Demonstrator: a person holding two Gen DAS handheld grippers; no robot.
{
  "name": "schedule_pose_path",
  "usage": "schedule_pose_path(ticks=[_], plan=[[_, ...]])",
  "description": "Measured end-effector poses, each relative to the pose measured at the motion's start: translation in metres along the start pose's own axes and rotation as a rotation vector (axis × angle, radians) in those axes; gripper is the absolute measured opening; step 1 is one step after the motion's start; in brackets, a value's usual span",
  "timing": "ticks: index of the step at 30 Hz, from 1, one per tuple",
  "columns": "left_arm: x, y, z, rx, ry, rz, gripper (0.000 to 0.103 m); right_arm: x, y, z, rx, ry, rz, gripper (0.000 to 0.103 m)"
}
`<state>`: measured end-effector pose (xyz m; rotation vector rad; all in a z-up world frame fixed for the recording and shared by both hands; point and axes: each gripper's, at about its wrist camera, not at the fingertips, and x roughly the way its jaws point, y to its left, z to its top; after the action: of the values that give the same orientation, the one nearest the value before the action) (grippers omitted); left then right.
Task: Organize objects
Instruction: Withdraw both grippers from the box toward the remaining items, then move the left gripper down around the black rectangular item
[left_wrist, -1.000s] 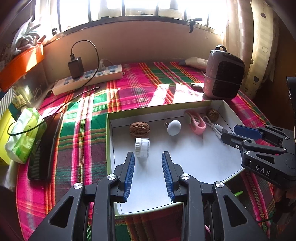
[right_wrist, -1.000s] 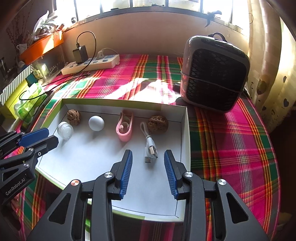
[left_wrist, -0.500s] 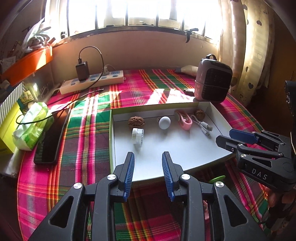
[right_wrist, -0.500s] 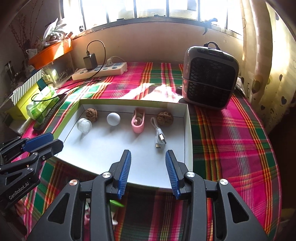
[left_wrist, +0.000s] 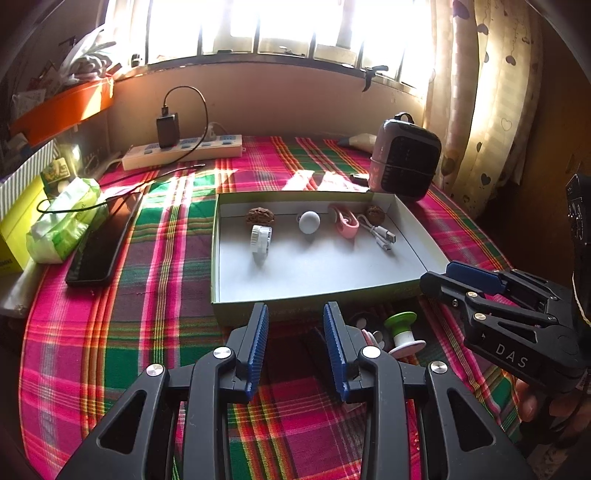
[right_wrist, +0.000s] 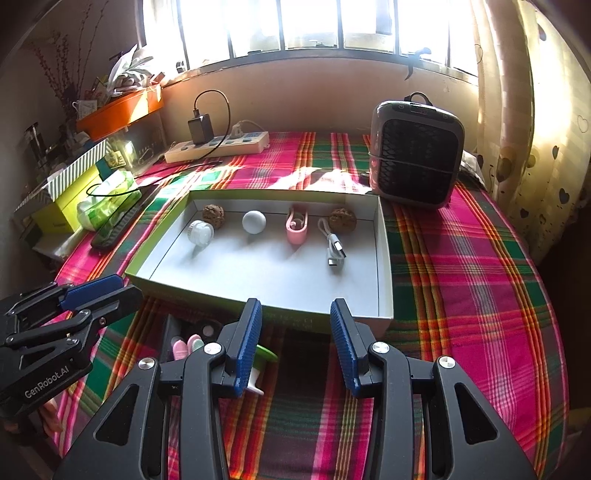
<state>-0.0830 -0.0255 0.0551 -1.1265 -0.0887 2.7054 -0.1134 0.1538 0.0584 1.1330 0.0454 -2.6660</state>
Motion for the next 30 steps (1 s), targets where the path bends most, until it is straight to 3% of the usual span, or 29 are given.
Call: schedule_pose_path(ticks=[13,21,30], plan=[[-0.006,-0.011,-0.025,-0.043,0.016,-0.078,0.032,-0.011,-0.001,-0.027,0.032,-0.014,0.031,0.043],[-0.013,-0.004,-0.031,-0.062,0.013,-0.038,0.033,-0.016,-0.011,-0.035,0.05,-0.015,0.03,0.044],[-0.007,-0.004,-0.04,-0.109,0.052,-0.086,0.035,-0.01,-0.009,-0.042,0.041,0.01,0.068,0.044]])
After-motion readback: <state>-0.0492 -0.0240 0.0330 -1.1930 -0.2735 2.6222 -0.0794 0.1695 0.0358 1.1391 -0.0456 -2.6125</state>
